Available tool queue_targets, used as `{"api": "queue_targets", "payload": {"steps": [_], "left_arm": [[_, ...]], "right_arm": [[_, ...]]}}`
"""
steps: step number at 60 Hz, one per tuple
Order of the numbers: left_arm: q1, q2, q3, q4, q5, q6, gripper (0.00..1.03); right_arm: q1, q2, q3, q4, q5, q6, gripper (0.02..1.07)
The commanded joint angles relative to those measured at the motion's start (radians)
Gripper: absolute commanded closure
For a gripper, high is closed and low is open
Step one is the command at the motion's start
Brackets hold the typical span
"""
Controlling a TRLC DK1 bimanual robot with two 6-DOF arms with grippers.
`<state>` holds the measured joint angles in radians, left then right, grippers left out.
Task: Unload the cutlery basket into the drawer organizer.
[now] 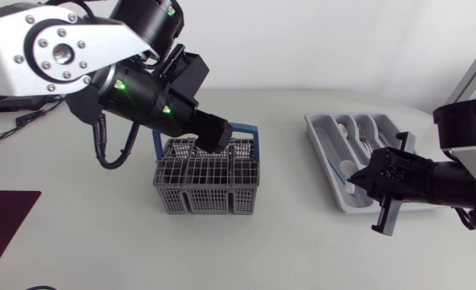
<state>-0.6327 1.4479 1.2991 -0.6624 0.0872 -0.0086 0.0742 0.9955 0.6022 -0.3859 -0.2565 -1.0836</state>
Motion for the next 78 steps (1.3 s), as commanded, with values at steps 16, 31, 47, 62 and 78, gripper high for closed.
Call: {"api": "queue_targets", "payload": {"steps": [16,31,47,62,78], "left_arm": [[0.03,-0.078,-0.095,-0.005,-0.033,-0.042,0.05],[0.037,-0.118,-0.139,-0.003,-0.033,-0.041,0.05],[0.037,-0.133,-0.162,0.0,-0.033,-0.03,0.05],[0.056,-0.139,-0.176,0.001,-0.033,-0.013,0.05],[0.091,-0.158,-0.187,0.001,-0.032,0.009,0.05]], "right_arm": [[-0.18,0.038,-0.162,0.229,0.134,-0.183,1.01],[-0.3,0.157,-0.237,0.433,0.177,-0.309,1.01],[-0.399,0.315,-0.249,0.627,0.195,-0.432,1.01],[-0.439,0.48,-0.229,0.782,0.244,-0.492,1.01],[-0.416,0.425,-0.268,0.809,0.27,-0.493,0.36]]}}
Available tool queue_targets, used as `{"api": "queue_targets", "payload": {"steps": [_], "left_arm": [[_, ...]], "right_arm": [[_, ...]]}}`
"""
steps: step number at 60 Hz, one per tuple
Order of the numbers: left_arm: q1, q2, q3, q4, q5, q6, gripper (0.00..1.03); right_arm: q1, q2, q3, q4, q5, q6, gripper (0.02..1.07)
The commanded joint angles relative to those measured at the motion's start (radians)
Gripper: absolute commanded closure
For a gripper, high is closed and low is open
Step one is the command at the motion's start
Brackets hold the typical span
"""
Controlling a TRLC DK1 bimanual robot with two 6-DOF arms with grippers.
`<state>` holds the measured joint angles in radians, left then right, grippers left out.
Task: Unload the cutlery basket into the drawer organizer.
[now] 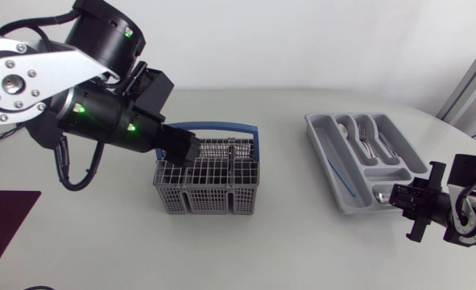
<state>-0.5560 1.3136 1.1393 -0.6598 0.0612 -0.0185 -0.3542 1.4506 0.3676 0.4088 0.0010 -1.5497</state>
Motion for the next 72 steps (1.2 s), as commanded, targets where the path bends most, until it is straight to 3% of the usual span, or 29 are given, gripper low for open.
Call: {"api": "queue_targets", "payload": {"steps": [1,6,10,19,25,38,43,51,57,63,72], "left_arm": [[0.016,-0.025,-0.027,-0.001,-0.006,0.019,0.05],[0.024,-0.034,-0.033,-0.001,-0.006,0.025,0.05],[0.034,-0.047,-0.046,-0.001,-0.006,0.032,0.05],[0.062,-0.08,-0.065,-0.006,-0.001,0.052,0.05],[0.085,-0.108,-0.09,-0.009,0.003,0.066,0.05],[0.143,-0.143,-0.15,-0.011,0.035,0.088,0.05],[0.145,-0.168,-0.181,-0.011,0.038,0.095,0.07],[0.146,-0.18,-0.217,-0.009,0.065,0.101,0.15],[0.148,-0.18,-0.239,0.005,0.08,0.103,0.22],[0.157,-0.18,-0.254,0.035,0.109,0.106,0.38],[0.159,-0.172,-0.282,0.088,0.12,0.098,0.63]], "right_arm": [[0.015,-0.038,-0.033,0.013,0.014,-0.024,0.32],[0.034,-0.072,-0.033,0.007,0.025,-0.006,0.14],[0.05,-0.102,-0.033,0.004,0.036,0.011,0.08],[0.098,-0.24,-0.022,-0.094,0.056,0.043,0.07],[0.189,-0.374,0.037,-0.297,0.076,0.169,0.07],[0.554,-0.506,0.177,-0.643,0.097,0.594,0.07],[0.702,-0.484,0.22,-0.686,0.088,0.757,0.08],[0.86,-0.418,0.268,-0.685,0.076,0.915,0.18],[0.92,-0.361,0.32,-0.68,0.028,0.999,0.34],[0.951,-0.288,0.369,-0.647,-0.016,1.056,0.61],[0.977,-0.2,0.41,-0.599,-0.062,1.097,0.93]]}}
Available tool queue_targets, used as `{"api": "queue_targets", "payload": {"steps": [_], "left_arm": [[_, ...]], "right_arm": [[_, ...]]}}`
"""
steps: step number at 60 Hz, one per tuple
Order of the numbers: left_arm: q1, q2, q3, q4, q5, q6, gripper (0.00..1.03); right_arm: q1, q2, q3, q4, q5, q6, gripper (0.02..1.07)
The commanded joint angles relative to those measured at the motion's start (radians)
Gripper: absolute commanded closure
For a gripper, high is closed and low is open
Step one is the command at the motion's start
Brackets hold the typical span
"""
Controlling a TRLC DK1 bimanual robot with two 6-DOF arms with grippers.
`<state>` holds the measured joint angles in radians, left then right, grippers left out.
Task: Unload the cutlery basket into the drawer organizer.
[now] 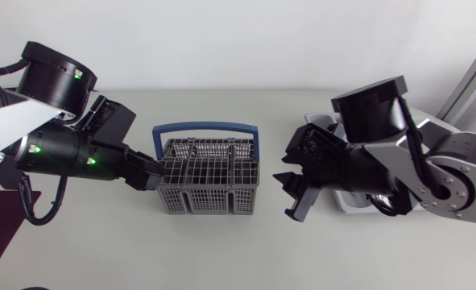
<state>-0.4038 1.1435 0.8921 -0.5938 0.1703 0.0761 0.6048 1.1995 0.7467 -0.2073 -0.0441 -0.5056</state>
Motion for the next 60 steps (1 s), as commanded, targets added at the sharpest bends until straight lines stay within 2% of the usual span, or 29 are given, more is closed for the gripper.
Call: {"api": "queue_targets", "payload": {"steps": [1,6,12,34,60], "left_arm": [[0.006,0.002,-0.041,0.032,0.011,0.004,0.69],[0.006,0.027,-0.047,0.054,0.023,0.002,0.83],[0.006,0.048,-0.058,0.078,0.024,0.004,0.83],[0.006,0.151,-0.07,0.16,0.026,0.01,0.83],[0.003,0.24,-0.047,0.212,0.026,0.01,0.83]], "right_arm": [[0.02,0.06,0.034,0.025,-0.023,0.058,0.96],[0.024,0.104,0.051,0.054,-0.059,0.078,0.99],[0.023,0.15,0.075,0.068,-0.109,0.098,1.01],[0.026,0.302,0.102,0.186,-0.115,0.107,1.01],[-0.023,0.377,0.14,0.189,-0.088,0.09,1.01]]}}
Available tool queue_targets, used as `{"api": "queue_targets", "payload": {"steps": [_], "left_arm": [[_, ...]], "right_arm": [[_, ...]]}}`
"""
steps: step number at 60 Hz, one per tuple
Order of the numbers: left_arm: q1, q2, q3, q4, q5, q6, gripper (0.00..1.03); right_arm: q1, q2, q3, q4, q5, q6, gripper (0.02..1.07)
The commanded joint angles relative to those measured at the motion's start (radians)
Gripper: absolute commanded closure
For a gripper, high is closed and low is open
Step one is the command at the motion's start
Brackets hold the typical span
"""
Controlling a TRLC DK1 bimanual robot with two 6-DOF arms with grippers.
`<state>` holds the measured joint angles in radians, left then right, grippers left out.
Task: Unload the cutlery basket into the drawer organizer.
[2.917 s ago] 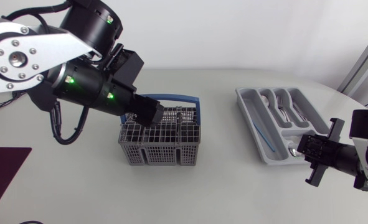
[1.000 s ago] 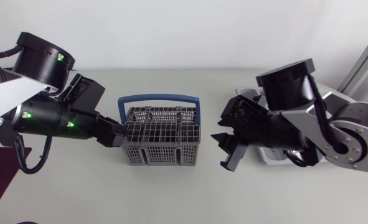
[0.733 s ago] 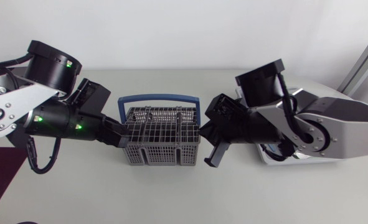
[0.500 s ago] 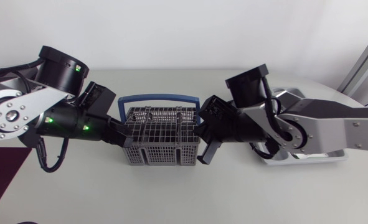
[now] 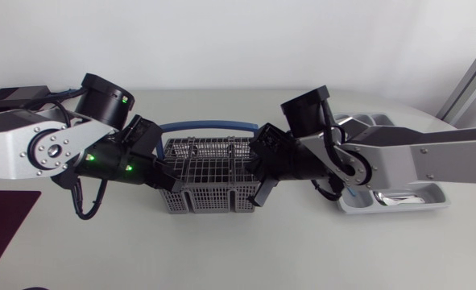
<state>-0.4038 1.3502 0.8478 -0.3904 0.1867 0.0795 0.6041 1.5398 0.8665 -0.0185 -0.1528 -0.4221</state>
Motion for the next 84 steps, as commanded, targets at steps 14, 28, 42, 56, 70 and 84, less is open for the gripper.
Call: {"api": "queue_targets", "payload": {"steps": [14,28,42,56,70,84], "left_arm": [[0.034,0.066,0.022,0.024,0.01,0.013,0.83],[0.045,0.059,0.023,0.022,0.01,0.011,0.83],[0.039,-0.075,0.01,-0.034,0.022,0.006,0.83],[0.048,-0.2,-0.007,-0.05,0.022,0.003,0.8],[0.091,-0.29,-0.042,-0.051,0.007,0.017,0.2],[0.152,-0.359,-0.067,-0.051,-0.029,0.026,0.04]], "right_arm": [[-0.013,0.019,-0.006,-0.001,0.019,0.003,1.01],[0.002,-0.015,-0.018,-0.003,0.025,0.008,1.01],[0.002,-0.141,-0.049,-0.018,0.027,0.016,1.01],[-0.018,-0.287,-0.103,-0.026,0.073,0.016,1.0],[-0.106,-0.428,-0.179,-0.046,0.09,0.0,0.18],[-0.198,-0.567,-0.258,-0.054,0.099,-0.047,0.06]]}}
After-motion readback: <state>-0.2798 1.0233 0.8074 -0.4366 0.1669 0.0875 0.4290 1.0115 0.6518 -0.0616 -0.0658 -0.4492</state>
